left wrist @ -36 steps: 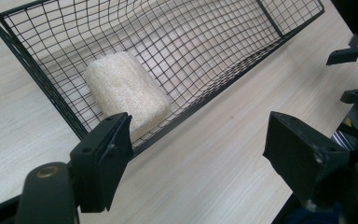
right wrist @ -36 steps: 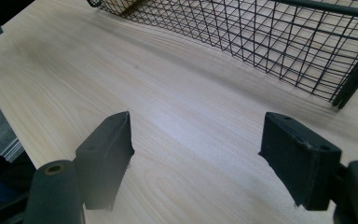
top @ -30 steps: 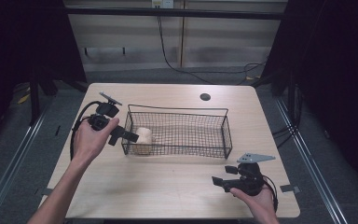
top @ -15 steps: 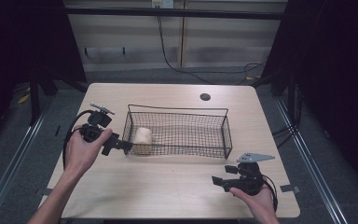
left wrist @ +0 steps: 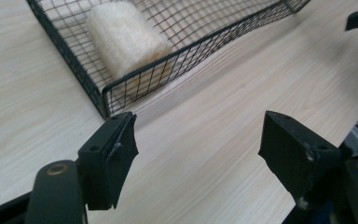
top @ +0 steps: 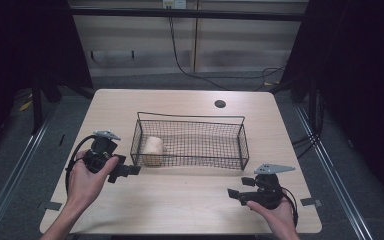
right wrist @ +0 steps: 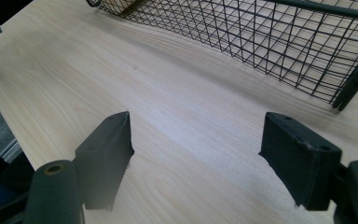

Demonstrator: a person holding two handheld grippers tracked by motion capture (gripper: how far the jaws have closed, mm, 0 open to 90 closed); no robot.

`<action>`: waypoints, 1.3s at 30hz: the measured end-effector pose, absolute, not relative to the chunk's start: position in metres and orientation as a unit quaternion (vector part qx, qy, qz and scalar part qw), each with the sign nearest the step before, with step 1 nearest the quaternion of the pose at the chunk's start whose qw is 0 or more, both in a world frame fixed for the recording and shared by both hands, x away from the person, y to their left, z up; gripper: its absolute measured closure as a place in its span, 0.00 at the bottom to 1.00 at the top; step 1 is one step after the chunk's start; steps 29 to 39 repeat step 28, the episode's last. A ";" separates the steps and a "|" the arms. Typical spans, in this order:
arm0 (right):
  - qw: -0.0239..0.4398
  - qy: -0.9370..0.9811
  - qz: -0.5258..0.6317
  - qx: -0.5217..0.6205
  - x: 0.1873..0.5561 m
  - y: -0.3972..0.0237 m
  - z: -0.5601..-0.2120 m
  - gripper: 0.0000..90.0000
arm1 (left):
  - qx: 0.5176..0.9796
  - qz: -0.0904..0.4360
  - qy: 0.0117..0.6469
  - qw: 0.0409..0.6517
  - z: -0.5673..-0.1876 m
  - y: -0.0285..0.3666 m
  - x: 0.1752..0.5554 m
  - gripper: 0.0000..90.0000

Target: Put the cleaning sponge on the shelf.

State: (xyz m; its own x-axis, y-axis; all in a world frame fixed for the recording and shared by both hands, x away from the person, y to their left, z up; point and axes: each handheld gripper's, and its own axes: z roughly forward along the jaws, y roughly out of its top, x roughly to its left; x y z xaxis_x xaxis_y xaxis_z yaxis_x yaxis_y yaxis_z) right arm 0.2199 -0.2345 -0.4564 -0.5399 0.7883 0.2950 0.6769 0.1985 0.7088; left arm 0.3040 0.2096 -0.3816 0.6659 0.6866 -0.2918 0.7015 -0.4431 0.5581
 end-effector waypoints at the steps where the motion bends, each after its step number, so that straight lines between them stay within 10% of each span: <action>1: 0.066 0.771 0.419 0.475 0.220 -0.235 -0.456 0.27 | 0.846 -0.013 0.413 0.337 -0.385 0.211 0.302 0.30; 39: 0.073 0.764 0.422 0.482 0.220 -0.233 -0.459 0.27 | 0.830 0.007 0.428 0.359 -0.442 0.250 0.253 0.28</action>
